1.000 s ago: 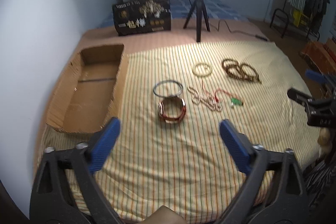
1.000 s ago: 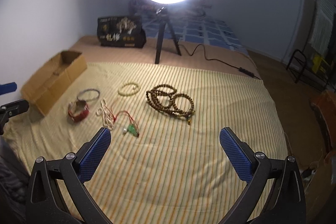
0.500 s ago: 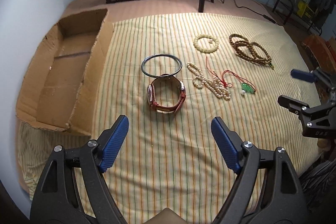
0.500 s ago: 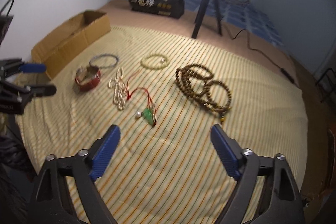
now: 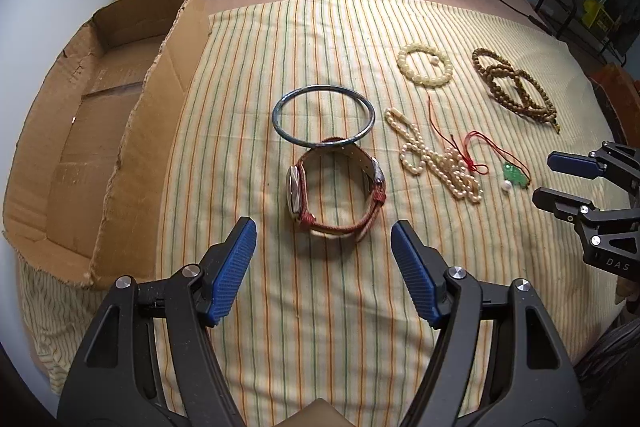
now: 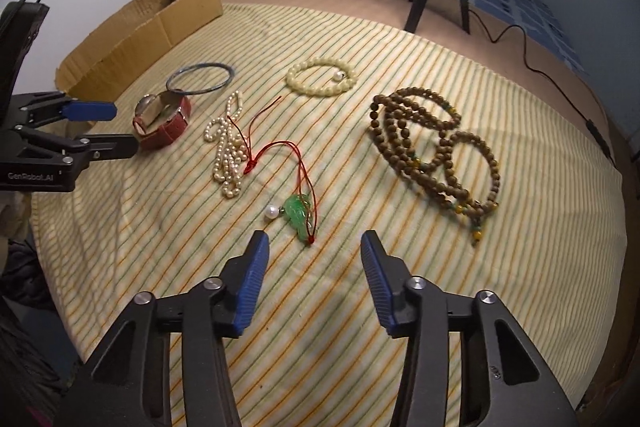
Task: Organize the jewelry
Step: 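Grasp the brown watch with the left tool while the right tool grasps the jade pendant, then carry the watch and jade pendant over the cardboard box with both tools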
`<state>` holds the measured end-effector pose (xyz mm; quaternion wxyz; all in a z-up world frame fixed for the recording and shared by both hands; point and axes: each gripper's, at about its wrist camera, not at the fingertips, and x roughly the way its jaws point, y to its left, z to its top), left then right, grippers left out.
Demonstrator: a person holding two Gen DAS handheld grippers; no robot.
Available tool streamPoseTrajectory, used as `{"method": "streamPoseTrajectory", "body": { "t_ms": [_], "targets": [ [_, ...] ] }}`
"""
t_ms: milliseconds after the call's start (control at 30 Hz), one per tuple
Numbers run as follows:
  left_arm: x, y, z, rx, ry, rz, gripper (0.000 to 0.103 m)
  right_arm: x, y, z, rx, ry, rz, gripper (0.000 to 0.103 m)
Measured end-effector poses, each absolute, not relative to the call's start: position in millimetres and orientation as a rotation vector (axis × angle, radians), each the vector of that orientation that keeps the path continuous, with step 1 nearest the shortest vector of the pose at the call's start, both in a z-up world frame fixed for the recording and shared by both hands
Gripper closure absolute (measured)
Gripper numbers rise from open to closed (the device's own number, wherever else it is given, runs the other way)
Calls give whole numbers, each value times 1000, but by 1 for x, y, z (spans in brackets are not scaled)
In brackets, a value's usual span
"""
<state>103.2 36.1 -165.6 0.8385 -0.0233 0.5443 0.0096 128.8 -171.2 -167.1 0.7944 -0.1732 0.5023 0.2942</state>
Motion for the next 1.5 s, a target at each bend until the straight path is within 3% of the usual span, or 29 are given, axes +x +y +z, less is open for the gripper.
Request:
{"method": "streamPoseTrajectory", "body": {
  "t_ms": [567, 767, 1167, 1267, 1500],
  "targets": [
    [130, 35, -184, -79, 1177, 19, 31, 144, -159, -184, -384, 1129, 657, 75],
    [137, 33, -190, -92, 1191, 7, 39, 148, -155, -187, -395, 1127, 663, 80],
    [144, 31, -193, -82, 1167, 8, 41, 159, -138, -195, -456, 1107, 662, 81],
    [143, 31, -193, -79, 1161, 4, 43, 160, -141, -195, -431, 1114, 672, 89],
    [137, 33, -190, -87, 1155, 3, 44, 156, -148, -192, -394, 1123, 677, 89]
  ]
}}
